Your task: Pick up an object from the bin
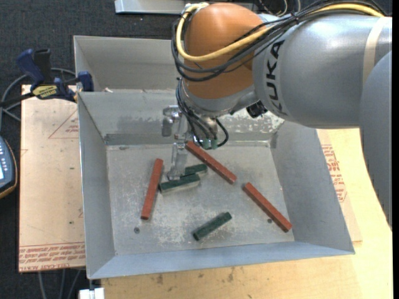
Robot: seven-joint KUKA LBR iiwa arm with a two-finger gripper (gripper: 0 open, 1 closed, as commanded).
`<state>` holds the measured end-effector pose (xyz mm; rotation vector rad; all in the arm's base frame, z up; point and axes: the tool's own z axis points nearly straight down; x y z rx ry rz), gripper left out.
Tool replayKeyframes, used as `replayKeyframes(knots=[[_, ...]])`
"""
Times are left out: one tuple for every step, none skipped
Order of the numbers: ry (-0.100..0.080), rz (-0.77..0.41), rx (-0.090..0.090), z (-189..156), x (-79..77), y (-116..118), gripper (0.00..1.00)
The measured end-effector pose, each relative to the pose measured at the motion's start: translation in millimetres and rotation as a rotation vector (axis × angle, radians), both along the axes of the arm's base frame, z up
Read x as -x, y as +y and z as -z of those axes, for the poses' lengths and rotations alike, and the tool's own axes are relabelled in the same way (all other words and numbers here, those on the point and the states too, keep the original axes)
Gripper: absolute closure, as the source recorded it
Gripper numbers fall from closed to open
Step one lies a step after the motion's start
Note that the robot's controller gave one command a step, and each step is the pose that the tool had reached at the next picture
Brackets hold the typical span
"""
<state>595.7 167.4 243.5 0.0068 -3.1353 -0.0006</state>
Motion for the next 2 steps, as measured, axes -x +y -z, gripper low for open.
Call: replayKeyframes(knots=[[0.003,0.039,0.002,134,46.1,-38,0.0],[-0.012,0.042,-0.001,174,28.1,-78,0.0]])
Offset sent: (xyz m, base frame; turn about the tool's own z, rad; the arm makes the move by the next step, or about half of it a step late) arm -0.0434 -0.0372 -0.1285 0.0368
